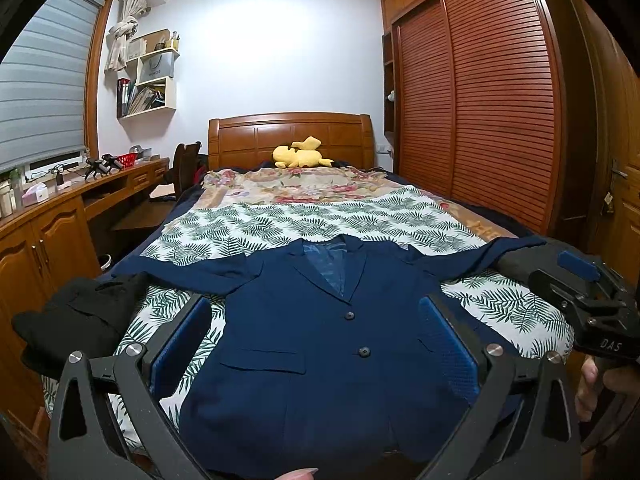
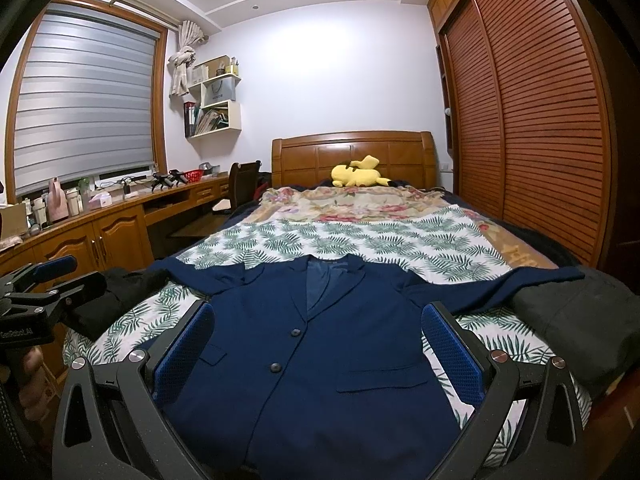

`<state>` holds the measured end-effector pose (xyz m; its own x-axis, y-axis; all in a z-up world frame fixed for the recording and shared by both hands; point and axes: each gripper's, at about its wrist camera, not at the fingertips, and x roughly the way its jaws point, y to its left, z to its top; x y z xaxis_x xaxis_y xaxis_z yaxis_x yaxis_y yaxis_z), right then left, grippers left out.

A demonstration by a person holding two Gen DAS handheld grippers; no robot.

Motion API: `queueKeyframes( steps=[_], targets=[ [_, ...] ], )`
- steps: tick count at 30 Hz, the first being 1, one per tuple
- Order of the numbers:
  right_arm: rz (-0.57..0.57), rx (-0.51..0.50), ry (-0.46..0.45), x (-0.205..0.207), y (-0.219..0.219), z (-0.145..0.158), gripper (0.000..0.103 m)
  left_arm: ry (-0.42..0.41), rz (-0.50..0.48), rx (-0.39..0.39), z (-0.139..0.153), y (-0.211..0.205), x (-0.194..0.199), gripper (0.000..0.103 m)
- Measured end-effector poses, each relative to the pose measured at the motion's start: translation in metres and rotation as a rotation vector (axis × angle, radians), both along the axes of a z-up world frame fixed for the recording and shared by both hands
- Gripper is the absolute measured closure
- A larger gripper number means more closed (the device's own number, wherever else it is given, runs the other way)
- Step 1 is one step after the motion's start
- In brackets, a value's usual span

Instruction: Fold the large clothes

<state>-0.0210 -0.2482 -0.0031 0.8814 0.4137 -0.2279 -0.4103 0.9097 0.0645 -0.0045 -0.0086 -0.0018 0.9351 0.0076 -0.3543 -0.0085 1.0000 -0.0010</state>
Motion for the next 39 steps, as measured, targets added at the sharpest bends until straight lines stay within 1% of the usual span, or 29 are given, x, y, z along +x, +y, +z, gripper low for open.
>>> queueKeyframes(
  steps=[21, 25, 31, 39],
  targets=[
    [0.005, 0.002, 0.009, 0.000, -0.002, -0.001, 0.000, 0.005, -0.003, -0.007, -0.003, 0.003, 0.003, 0.000],
    [0.015, -0.005, 0.023, 0.005, 0.001, -0.003, 0.000, 0.021, -0.003, -0.017, -0.012, 0.009, 0.010, 0.000],
    [0.044, -0.025, 0.056, 0.022, 0.010, -0.010, 0.000, 0.064, 0.003, -0.033, -0.030, 0.020, 0.021, 0.000],
    [0.076, -0.042, 0.059, 0.047, 0.022, -0.007, 0.000, 0.113, 0.021, -0.043, -0.047, 0.036, 0.034, 0.000]
  ],
)
